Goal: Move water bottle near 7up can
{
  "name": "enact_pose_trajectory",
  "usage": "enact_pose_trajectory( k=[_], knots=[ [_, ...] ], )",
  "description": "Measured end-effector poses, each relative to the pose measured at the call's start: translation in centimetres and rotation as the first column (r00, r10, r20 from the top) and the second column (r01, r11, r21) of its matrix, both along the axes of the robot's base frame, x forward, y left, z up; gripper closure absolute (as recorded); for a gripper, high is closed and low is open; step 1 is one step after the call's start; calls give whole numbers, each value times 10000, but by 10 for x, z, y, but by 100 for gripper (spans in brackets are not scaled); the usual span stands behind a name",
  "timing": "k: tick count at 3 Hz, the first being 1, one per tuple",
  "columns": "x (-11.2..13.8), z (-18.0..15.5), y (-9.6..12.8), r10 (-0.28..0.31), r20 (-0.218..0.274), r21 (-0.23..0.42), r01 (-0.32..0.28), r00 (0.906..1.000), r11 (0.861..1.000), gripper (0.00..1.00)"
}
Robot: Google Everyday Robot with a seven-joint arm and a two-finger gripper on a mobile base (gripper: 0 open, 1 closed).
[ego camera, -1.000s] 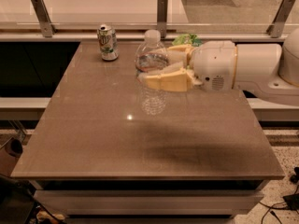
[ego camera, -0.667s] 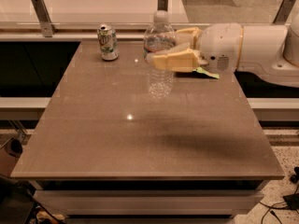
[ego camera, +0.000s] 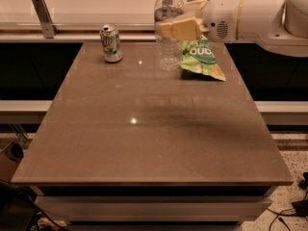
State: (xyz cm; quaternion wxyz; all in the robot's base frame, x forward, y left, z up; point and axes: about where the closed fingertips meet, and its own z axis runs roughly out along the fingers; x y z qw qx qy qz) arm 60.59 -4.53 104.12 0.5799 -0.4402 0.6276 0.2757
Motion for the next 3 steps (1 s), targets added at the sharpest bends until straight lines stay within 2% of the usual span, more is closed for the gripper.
enact_pose_trajectory(
  k=[1, 2, 3],
  knots=[
    [37, 1, 8, -370, 303, 152, 365, 9989, 9992, 100],
    [71, -5, 26, -562, 599, 210, 550, 9966, 9983, 100],
    [102, -22, 50, -514, 433, 15, 513, 9977, 9987, 100]
  ],
)
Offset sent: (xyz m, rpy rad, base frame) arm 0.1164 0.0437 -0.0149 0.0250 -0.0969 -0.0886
